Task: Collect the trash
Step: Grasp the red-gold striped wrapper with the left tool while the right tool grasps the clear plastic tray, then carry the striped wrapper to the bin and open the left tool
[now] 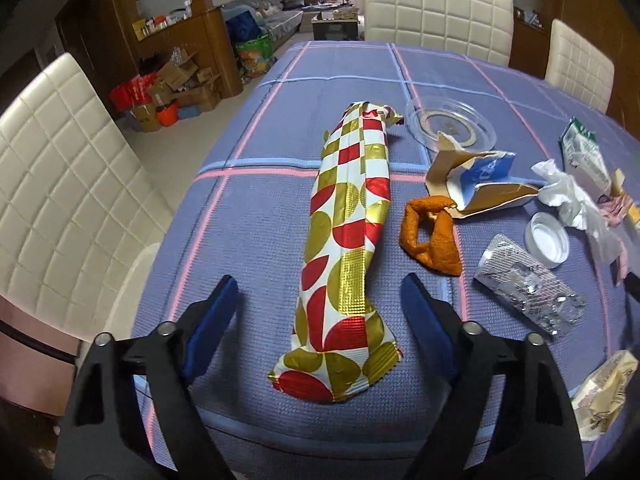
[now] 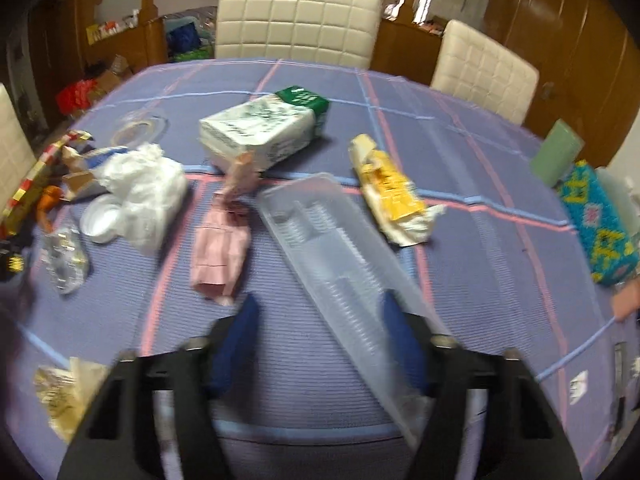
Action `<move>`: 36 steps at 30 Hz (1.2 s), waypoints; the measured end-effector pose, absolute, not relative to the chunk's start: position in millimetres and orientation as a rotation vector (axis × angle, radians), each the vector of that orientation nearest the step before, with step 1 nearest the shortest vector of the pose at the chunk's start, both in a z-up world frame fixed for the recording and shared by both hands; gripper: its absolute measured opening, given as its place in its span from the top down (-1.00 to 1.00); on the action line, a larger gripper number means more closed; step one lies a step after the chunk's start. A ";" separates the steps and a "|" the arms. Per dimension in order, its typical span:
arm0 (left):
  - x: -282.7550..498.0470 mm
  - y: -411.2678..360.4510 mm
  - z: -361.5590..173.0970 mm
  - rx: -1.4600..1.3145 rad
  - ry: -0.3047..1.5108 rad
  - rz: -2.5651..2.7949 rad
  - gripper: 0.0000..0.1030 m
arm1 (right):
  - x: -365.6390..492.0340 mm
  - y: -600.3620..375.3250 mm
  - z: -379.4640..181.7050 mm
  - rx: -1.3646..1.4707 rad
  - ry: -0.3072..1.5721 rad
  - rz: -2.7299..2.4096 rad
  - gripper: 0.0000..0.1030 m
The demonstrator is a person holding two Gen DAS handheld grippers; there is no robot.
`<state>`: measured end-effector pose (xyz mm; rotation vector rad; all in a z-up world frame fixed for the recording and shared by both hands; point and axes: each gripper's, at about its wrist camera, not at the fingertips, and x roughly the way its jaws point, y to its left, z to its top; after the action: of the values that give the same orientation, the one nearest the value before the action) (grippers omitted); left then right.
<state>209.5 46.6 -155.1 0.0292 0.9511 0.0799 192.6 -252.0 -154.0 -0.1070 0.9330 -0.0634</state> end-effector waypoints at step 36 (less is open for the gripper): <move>100.3 141.6 -96.2 -0.079 0.777 0.143 0.60 | 133.7 -66.5 -75.1 -0.198 0.752 0.352 0.93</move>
<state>100.3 141.6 -96.2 -0.0790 0.7775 0.1433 133.7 -66.5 -75.1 -0.1985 0.7522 0.3519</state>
